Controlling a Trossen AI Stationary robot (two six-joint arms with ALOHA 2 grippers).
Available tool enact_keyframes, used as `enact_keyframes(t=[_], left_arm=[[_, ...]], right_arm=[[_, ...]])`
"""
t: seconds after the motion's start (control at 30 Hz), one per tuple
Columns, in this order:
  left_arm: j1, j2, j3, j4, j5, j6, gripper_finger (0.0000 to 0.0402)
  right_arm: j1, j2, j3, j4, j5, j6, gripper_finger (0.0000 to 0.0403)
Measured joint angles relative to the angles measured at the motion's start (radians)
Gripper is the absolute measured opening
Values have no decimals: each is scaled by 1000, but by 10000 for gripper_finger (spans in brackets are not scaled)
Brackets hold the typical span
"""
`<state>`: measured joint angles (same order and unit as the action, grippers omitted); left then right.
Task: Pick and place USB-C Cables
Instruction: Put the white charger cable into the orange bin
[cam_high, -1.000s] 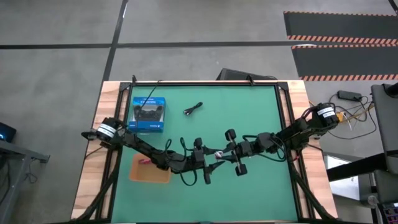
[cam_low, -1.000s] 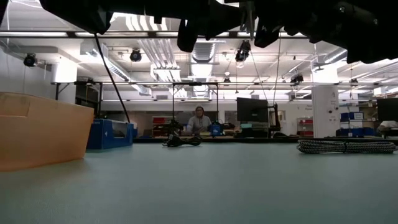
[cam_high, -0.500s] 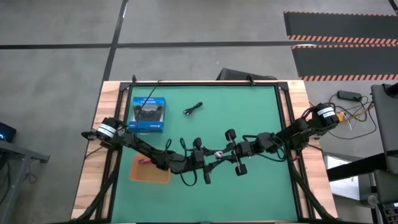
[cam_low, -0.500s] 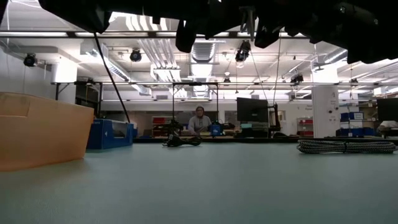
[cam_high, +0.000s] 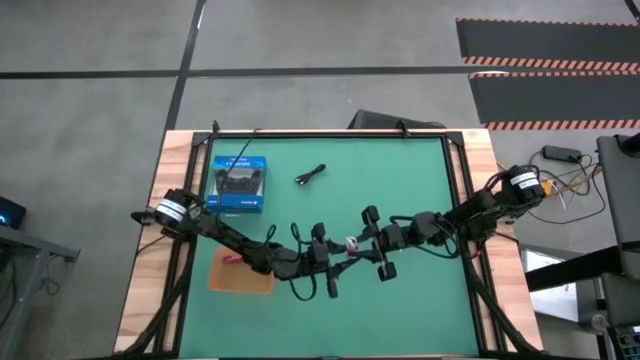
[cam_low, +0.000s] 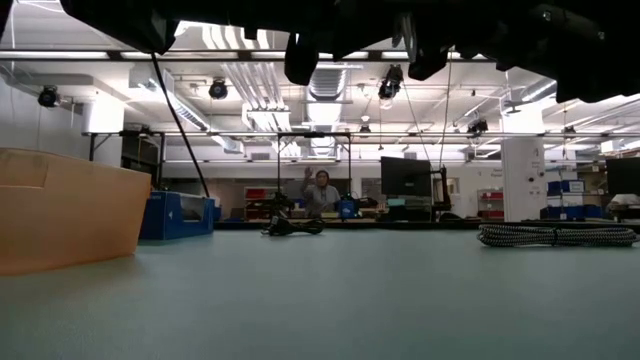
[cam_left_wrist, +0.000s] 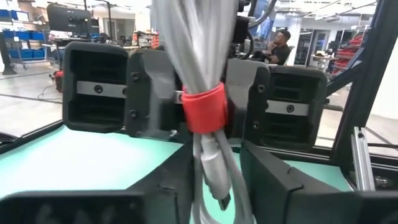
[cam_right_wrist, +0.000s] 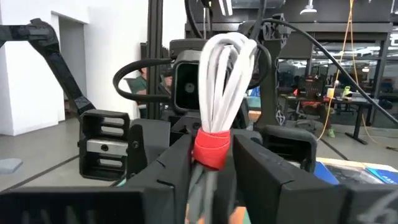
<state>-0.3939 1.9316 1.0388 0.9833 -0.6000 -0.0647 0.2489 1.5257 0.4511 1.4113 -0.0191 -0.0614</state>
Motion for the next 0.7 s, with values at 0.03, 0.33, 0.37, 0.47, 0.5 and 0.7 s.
enact_keyframes(t=[0.03,0.33,0.37,0.47,0.5,0.7], left_arm=[[0,0,0,0,0,0,91],[0,0,-1,0,0,0,27],[0,0,-1,0,0,0,27],[0,0,-1,1,-1,0,27],[0,0,-1,3,-2,0,27],[-7,-2,-1,2,-5,0,27]], right_arm=[[0,0,0,0,0,0,117],[1,0,0,0,-4,2,153],[1,0,0,0,-4,2,156],[1,-7,0,-6,-4,17,163],[1,-13,0,-8,-4,20,165],[1,-89,0,-103,-7,42,175]])
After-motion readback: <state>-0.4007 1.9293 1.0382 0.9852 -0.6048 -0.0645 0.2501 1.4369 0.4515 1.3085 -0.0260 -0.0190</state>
